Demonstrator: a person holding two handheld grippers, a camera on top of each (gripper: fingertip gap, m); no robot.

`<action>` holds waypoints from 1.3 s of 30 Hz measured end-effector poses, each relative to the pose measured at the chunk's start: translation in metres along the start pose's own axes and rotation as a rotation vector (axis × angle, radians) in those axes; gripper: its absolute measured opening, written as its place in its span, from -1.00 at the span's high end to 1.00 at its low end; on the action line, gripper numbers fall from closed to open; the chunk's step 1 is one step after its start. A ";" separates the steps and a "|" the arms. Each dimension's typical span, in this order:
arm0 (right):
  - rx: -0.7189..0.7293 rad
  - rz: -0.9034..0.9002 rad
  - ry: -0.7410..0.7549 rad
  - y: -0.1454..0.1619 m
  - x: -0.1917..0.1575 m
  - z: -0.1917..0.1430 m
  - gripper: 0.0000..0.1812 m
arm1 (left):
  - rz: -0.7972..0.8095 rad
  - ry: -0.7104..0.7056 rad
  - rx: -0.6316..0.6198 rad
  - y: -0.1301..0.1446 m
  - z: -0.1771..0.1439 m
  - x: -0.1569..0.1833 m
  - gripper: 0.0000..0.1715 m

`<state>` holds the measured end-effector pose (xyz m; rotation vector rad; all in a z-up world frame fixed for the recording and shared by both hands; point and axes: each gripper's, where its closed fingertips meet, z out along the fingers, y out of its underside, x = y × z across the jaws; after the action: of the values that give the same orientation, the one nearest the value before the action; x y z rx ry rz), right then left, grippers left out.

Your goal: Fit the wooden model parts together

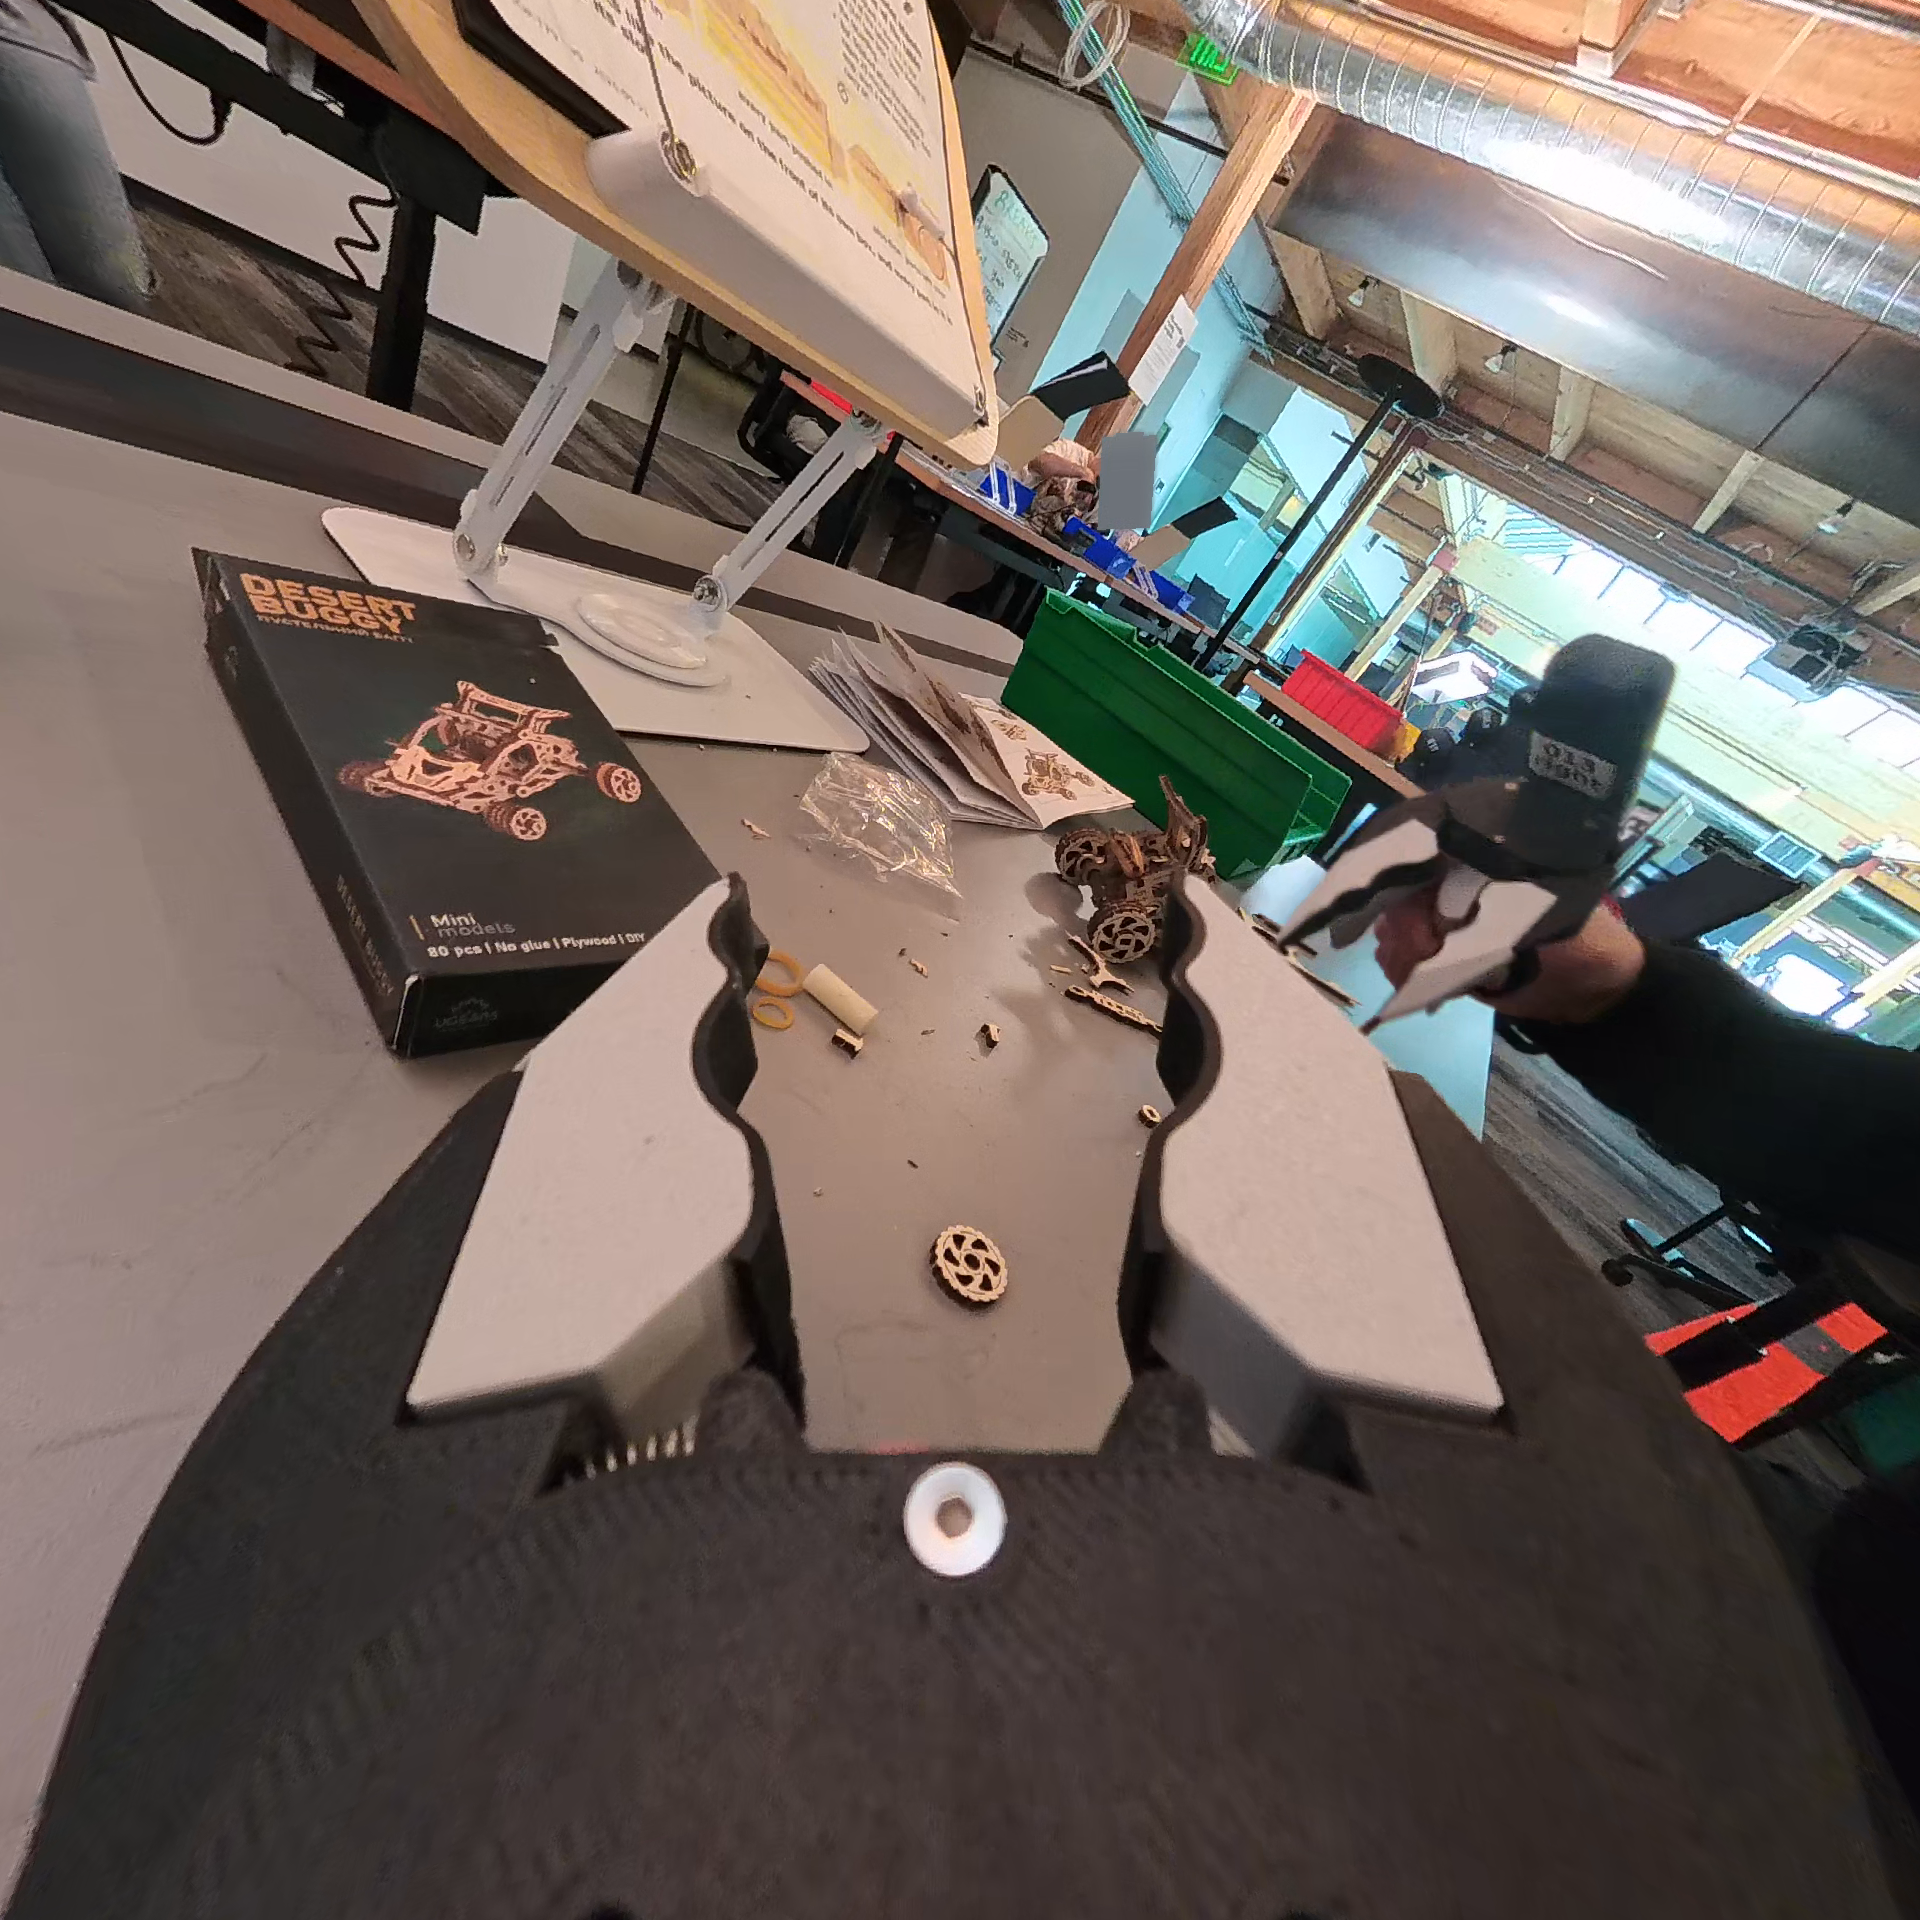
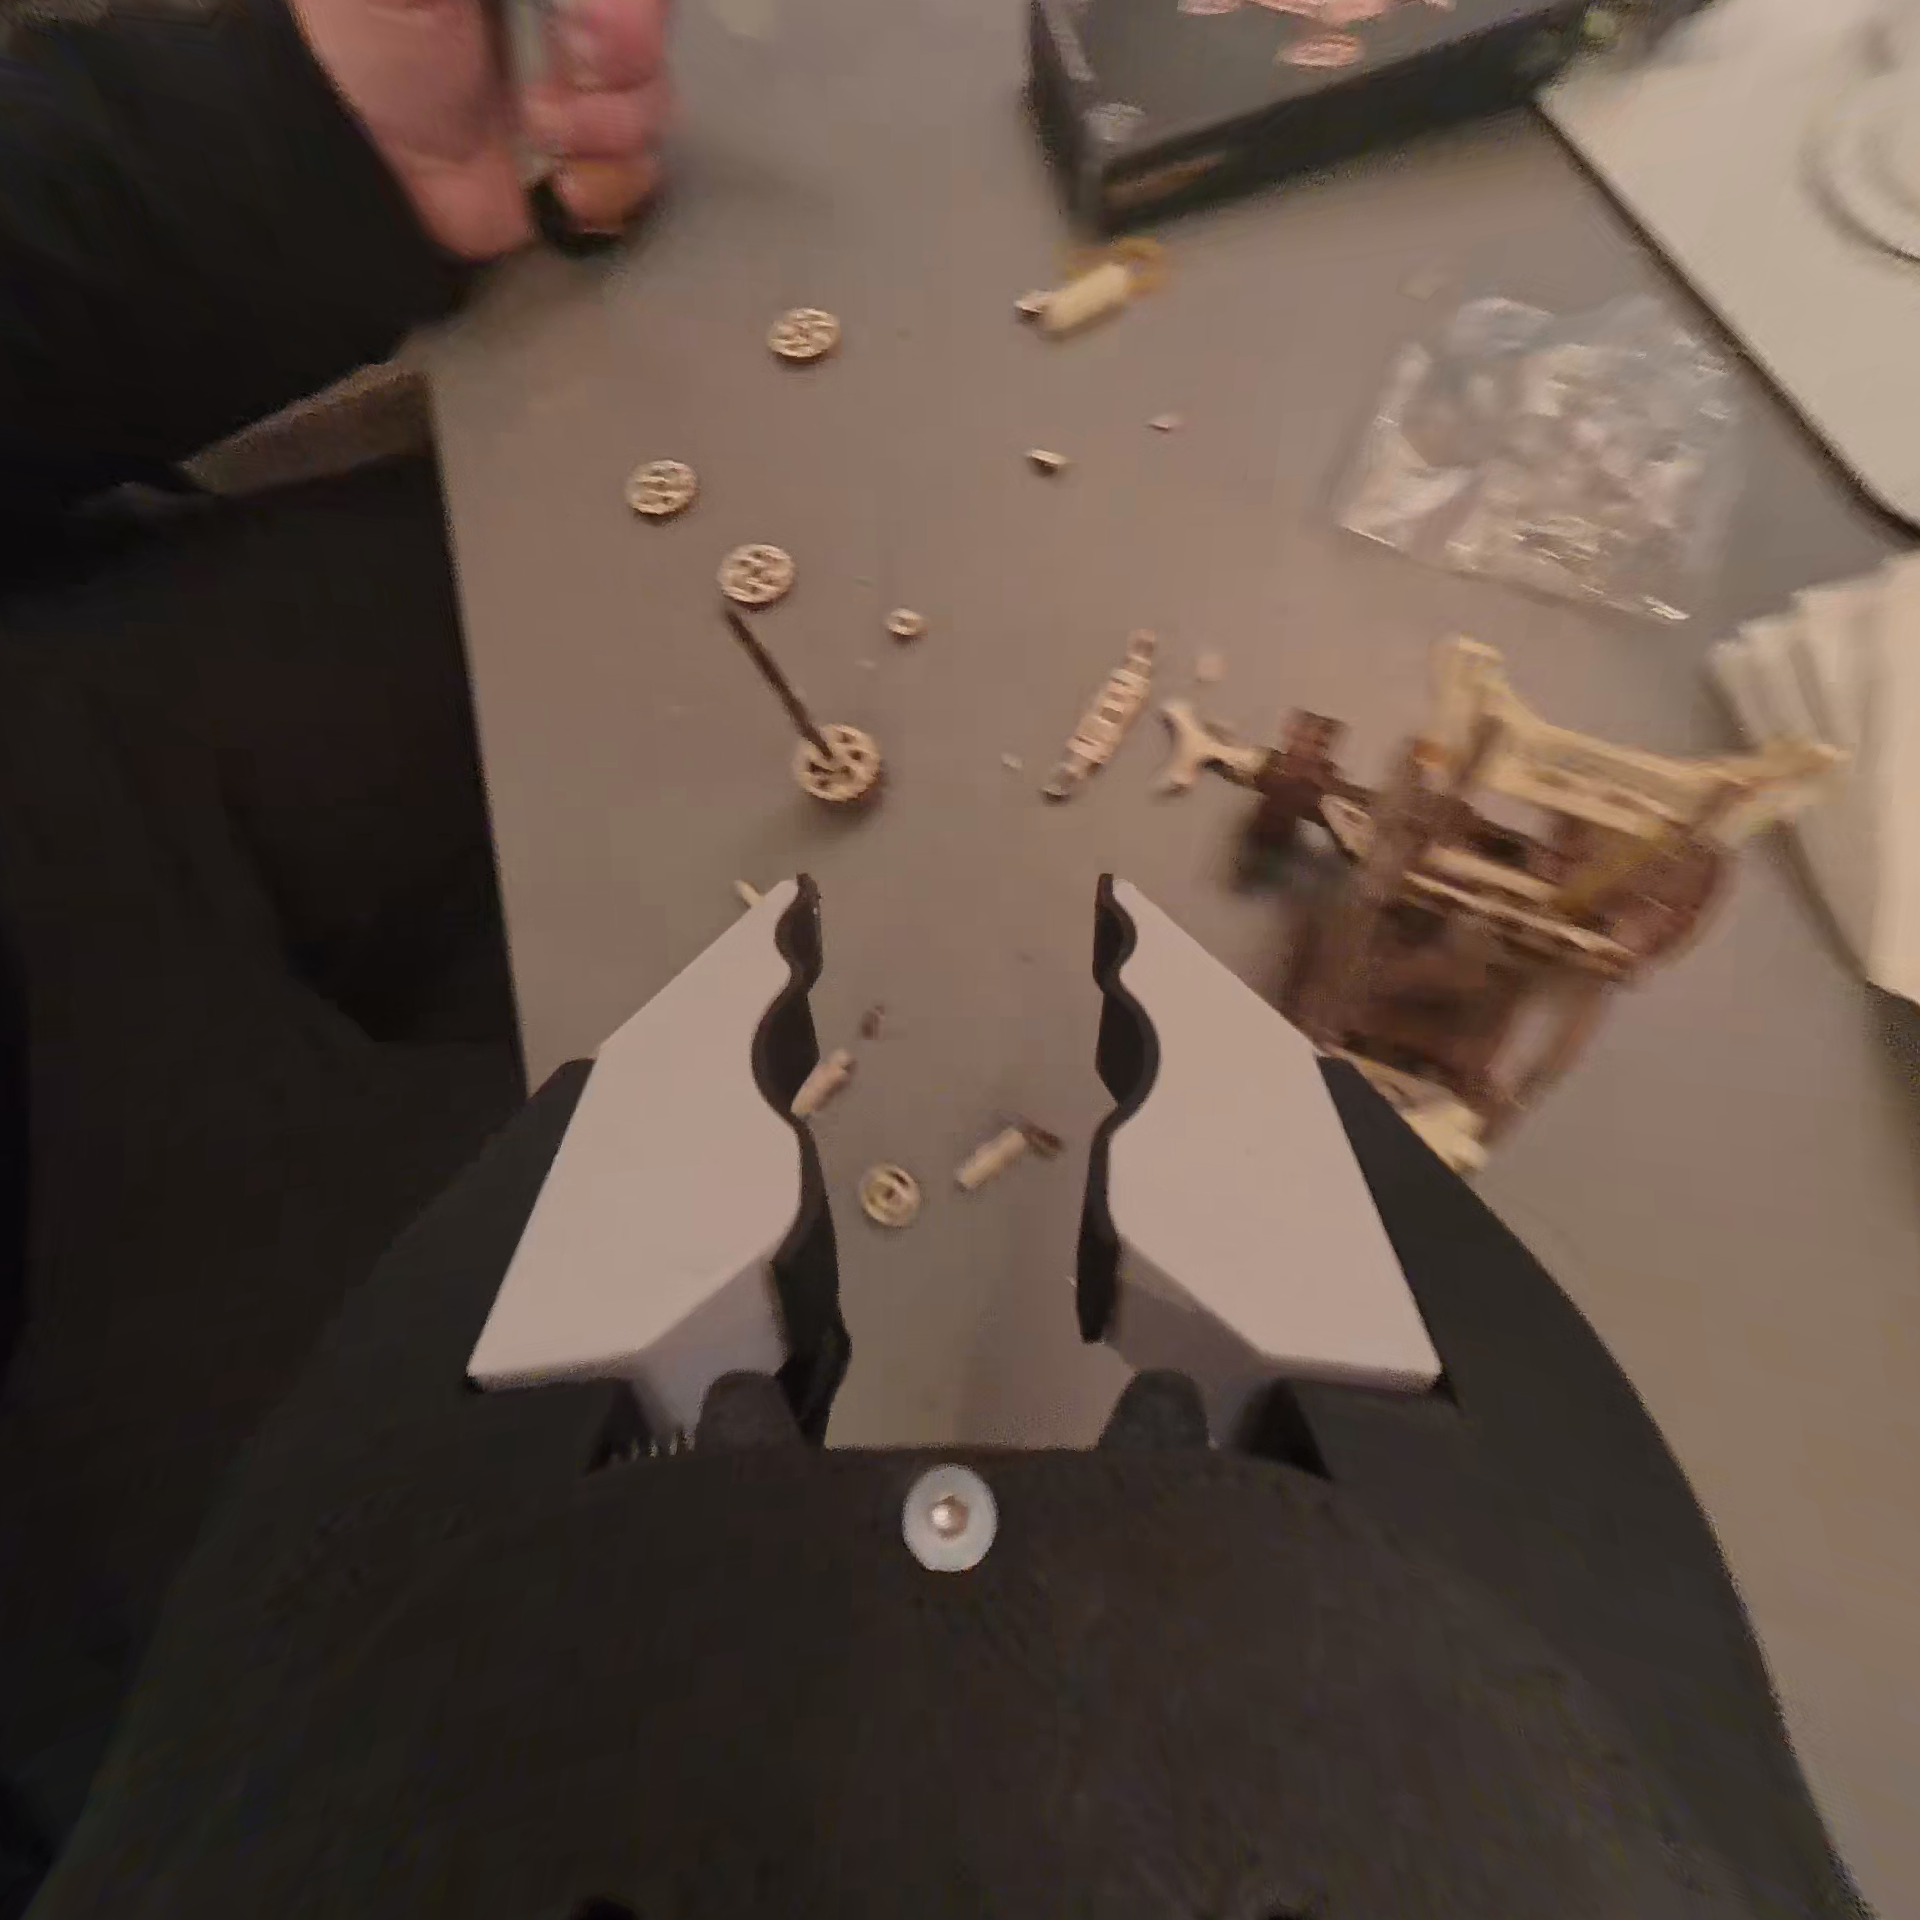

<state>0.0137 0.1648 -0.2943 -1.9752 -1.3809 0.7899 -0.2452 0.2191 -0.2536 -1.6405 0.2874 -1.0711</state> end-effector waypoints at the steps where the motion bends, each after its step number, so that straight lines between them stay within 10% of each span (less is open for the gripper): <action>1: -0.002 -0.014 -0.025 -0.003 -0.011 0.009 0.46 | 0.002 0.000 0.002 0.000 0.000 0.000 0.12; 7: -0.135 -0.116 -0.051 0.006 -0.031 0.043 0.44 | 0.015 0.002 0.012 -0.001 -0.001 0.002 0.12; 19: -0.356 -0.196 0.020 0.081 -0.020 -0.005 0.72 | 0.055 0.025 0.009 0.000 -0.001 0.010 0.11; 39: -0.192 -0.101 0.059 0.075 -0.018 -0.011 0.89 | 0.069 0.028 0.017 -0.001 -0.002 0.012 0.11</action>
<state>0.0615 0.1254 -0.3419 -2.0354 -1.5575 0.5668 -0.2401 0.2106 -0.2469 -1.5897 0.3502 -1.0426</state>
